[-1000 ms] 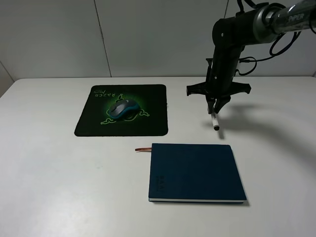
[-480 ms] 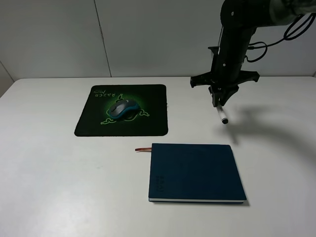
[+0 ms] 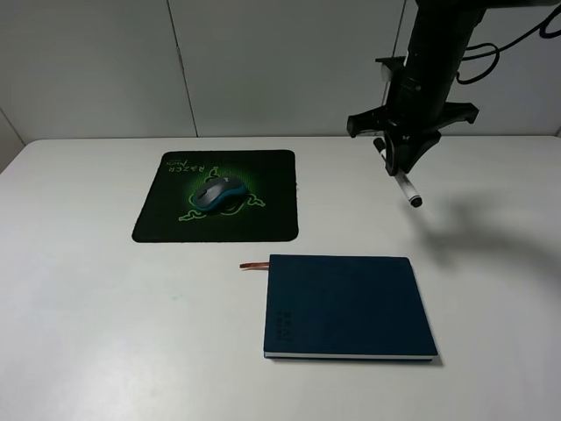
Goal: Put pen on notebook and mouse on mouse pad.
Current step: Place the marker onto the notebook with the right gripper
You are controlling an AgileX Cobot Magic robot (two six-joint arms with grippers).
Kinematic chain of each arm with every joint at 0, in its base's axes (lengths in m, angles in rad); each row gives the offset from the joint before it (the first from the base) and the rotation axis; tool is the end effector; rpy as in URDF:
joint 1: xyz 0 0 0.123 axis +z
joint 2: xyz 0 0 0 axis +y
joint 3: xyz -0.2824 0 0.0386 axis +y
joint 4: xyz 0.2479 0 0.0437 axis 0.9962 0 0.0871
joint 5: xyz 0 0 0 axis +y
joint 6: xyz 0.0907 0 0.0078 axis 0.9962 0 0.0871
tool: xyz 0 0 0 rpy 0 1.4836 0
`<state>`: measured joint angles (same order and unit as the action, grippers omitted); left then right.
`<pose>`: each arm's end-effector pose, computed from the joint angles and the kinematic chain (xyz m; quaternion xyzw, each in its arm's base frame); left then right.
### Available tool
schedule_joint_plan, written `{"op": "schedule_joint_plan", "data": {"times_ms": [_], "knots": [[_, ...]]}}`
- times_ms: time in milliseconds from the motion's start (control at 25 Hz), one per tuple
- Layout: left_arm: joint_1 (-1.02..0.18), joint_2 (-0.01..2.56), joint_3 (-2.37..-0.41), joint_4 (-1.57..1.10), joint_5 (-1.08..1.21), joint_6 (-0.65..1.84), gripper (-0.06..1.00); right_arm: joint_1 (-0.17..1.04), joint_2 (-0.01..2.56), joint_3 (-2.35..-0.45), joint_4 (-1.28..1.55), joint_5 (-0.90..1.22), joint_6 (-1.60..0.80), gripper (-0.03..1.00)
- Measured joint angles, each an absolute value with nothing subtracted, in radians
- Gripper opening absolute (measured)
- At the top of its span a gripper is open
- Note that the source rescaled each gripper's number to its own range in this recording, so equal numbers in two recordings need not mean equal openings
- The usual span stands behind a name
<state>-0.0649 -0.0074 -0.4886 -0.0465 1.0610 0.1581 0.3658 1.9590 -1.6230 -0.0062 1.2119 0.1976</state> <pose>-0.0049 -0.0034 0.2740 0.0959 0.8487 0.0010 0.5201 0.3746 0.1429 0.2388 -0.0848 0.9949 0.0125 0.0537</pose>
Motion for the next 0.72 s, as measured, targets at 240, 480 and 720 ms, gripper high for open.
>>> {"op": "schedule_joint_plan", "data": {"times_ms": [240,480,720], "knots": [[-0.065,-0.007,-0.489,-0.047,1.061,0.158,1.0,0.421,1.895,-1.586,0.0,1.213,0.179,0.0],[-0.065,-0.007,-0.489,-0.047,1.061,0.158,1.0,0.529,1.837,-1.496,0.0,1.214,0.168,0.0],[-0.065,-0.007,-0.489,-0.047,1.061,0.158,1.0,0.63,1.814,-1.425,0.0,1.214,0.157,0.0]]}}
